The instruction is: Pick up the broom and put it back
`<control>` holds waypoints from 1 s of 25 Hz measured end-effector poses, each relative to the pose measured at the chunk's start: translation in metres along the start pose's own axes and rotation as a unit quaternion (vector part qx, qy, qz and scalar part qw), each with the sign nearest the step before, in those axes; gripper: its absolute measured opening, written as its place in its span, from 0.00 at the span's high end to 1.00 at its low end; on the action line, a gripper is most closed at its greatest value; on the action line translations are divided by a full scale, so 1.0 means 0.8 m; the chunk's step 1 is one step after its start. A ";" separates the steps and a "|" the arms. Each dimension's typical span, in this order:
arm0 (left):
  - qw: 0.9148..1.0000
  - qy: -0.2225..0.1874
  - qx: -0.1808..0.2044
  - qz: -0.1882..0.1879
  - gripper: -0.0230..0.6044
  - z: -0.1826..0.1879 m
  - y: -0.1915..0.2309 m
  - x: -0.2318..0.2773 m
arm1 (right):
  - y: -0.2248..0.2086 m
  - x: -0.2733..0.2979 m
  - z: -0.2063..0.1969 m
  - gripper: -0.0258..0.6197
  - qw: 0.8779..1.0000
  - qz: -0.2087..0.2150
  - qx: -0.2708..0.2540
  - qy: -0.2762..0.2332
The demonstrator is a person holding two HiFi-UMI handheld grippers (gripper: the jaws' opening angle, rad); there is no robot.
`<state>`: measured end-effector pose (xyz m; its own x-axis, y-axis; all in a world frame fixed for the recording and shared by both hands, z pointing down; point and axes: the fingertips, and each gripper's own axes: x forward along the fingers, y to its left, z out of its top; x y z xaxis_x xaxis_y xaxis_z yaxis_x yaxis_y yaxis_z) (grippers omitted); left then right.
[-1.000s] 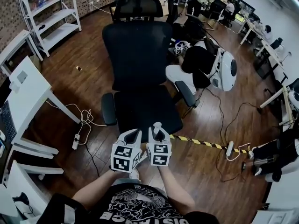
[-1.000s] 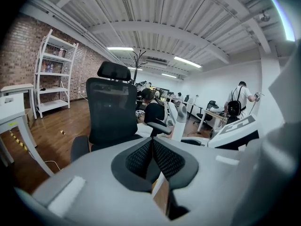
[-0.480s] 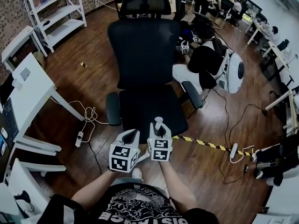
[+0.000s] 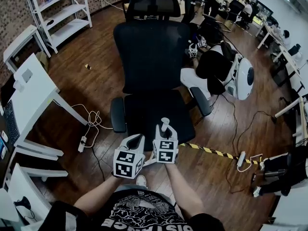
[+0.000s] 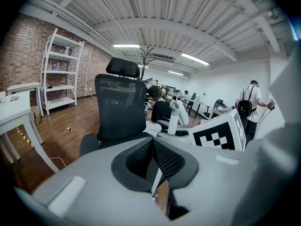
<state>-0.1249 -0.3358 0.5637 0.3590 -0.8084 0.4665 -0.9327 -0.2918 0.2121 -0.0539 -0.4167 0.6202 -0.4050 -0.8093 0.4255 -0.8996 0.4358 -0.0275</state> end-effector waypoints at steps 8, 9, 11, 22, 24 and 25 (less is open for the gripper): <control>1.000 -0.001 0.003 -0.006 0.95 0.006 -0.002 0.008 | -0.004 0.012 0.005 0.84 1.000 -0.004 -0.001 0.003; 1.000 -0.001 0.003 -0.006 0.95 0.007 -0.002 0.008 | -0.005 0.011 0.006 0.84 1.000 -0.003 0.000 0.003; 1.000 -0.002 0.002 -0.004 0.95 0.010 -0.002 0.008 | -0.007 0.010 0.006 0.83 1.000 -0.003 0.000 0.002; 1.000 -0.003 0.003 -0.007 0.95 0.003 -0.008 0.003 | -0.004 0.001 -0.015 0.75 1.000 0.011 0.010 0.021; 1.000 -0.003 0.003 -0.006 0.95 0.002 -0.009 -0.001 | -0.003 -0.004 -0.016 0.75 1.000 0.011 0.009 0.021; 1.000 -0.004 0.003 -0.005 0.95 0.002 -0.010 -0.003 | -0.002 -0.007 -0.015 0.75 1.000 0.010 0.009 0.020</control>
<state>-0.1184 -0.3326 0.5594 0.3680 -0.8097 0.4572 -0.9293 -0.3033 0.2109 -0.0481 -0.4082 0.6292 -0.4171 -0.7832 0.4611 -0.8939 0.4452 -0.0525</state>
